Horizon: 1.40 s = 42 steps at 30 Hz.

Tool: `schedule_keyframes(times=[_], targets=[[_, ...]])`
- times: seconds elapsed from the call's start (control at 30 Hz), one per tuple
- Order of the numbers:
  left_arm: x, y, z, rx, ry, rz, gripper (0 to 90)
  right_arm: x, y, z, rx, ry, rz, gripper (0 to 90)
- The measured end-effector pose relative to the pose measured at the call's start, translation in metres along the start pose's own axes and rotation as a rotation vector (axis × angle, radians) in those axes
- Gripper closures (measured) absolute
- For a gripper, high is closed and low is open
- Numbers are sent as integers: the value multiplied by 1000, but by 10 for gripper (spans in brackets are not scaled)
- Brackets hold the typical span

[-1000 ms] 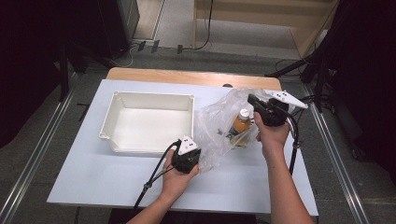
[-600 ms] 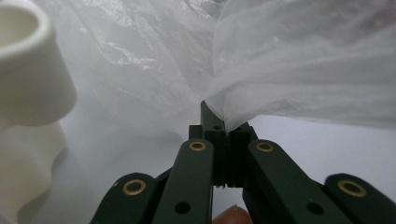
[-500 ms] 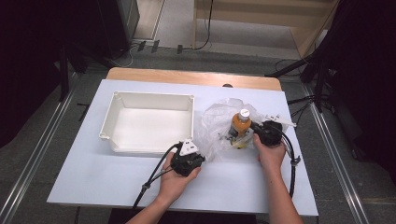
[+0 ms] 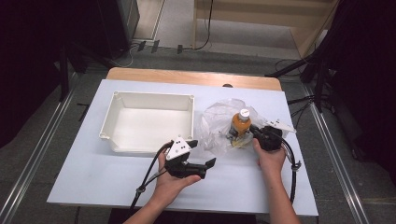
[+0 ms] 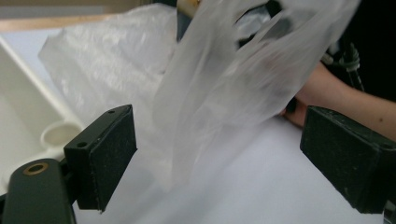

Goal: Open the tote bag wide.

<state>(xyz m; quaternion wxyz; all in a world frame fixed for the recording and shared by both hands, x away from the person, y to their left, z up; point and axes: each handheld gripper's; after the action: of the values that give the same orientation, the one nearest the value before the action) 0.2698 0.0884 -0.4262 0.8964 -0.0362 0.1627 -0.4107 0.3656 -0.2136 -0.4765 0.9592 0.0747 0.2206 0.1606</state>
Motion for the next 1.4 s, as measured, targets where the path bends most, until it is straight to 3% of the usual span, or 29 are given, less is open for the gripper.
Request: schedule_keyframes(times=[0.07, 0.13, 0.2, 0.27, 0.33, 0.47, 0.57, 0.73, 0.87, 0.93, 1.0, 1.1, 1.23, 1.4], targets=[[6, -2, 2, 4, 7, 24, 199, -1, 0, -1, 2, 4, 3, 900], [13, -1, 0, -4, 21, 45, 478, -3, 0, -1, 8, 10, 6, 900], [19, 2, -3, -19, 51, 37, 702, -5, 1, -3, 3, 15, 9, 900], [25, 5, -10, -37, 105, 26, 843, -8, 1, -4, -8, 17, 15, 892], [32, 8, -18, -42, 169, 29, 900, -12, 2, -5, -15, 21, 20, 856], [41, 13, -32, -47, 283, 46, 900, -27, 0, -8, 12, -12, 42, 732], [44, 15, -37, -45, 322, 54, 900, -43, 2, -9, -5, -30, 51, 674], [47, 16, -38, -52, 335, 61, 900, -75, 9, -1, -34, -88, 74, 672], [49, 14, -39, -43, 333, 71, 900, -98, 23, 17, -89, -179, 93, 697], [49, 13, -39, -35, 334, 75, 900, -100, 26, 30, -112, -218, 89, 697], [49, 13, -39, -32, 335, 76, 900, -90, 23, 40, -104, -225, 58, 696], [48, 13, -40, -26, 334, 76, 900, -63, 11, 41, -23, -176, 21, 691], [46, 12, -40, -19, 327, 72, 887, -25, 0, 22, 39, -20, -19, 783], [41, 9, -38, 0, 264, 51, 712, -14, 3, -4, 41, 92, -4, 851]])
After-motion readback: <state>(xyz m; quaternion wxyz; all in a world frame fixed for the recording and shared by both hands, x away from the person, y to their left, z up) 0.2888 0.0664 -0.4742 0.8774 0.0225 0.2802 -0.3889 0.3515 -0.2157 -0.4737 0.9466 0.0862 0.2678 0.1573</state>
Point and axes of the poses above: each handheld gripper's, and its own axes: x roughly forward along the jaws, z roughly out of its top, y roughly to its left, and after that the axes turned 7 degrees about -y, right-handed
